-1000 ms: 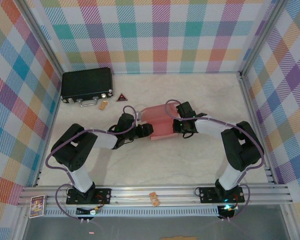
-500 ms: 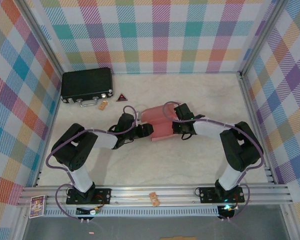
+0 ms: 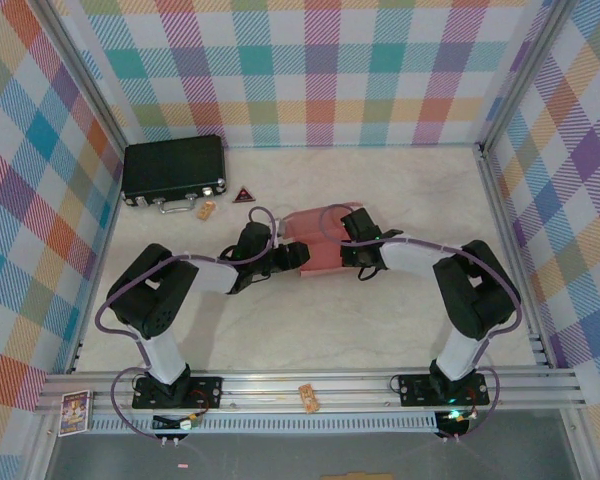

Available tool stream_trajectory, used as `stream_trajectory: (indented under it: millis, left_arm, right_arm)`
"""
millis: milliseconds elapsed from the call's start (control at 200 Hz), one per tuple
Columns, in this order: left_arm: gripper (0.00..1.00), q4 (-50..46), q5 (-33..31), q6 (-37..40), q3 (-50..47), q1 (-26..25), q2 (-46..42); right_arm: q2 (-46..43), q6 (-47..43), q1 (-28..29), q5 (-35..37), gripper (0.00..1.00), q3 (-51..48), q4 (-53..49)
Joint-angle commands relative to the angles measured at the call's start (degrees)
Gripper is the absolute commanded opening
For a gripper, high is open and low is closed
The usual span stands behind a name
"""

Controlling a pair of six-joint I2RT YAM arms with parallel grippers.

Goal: Fold the paper box

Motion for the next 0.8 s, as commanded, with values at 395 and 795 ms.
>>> stream_trajectory:
  millis: [395,795]
  left_arm:
    - [0.57,2.43,1.87,-1.42,0.35,-0.22,2.41]
    - [0.57,1.13,1.41,-0.72,0.49,-0.22,1.64]
  right_arm:
    - [8.50,3.73,4.92,11.89,0.10,3.62,-16.90]
    - [6.40,5.01,4.92,11.11,0.16,3.16,-16.83]
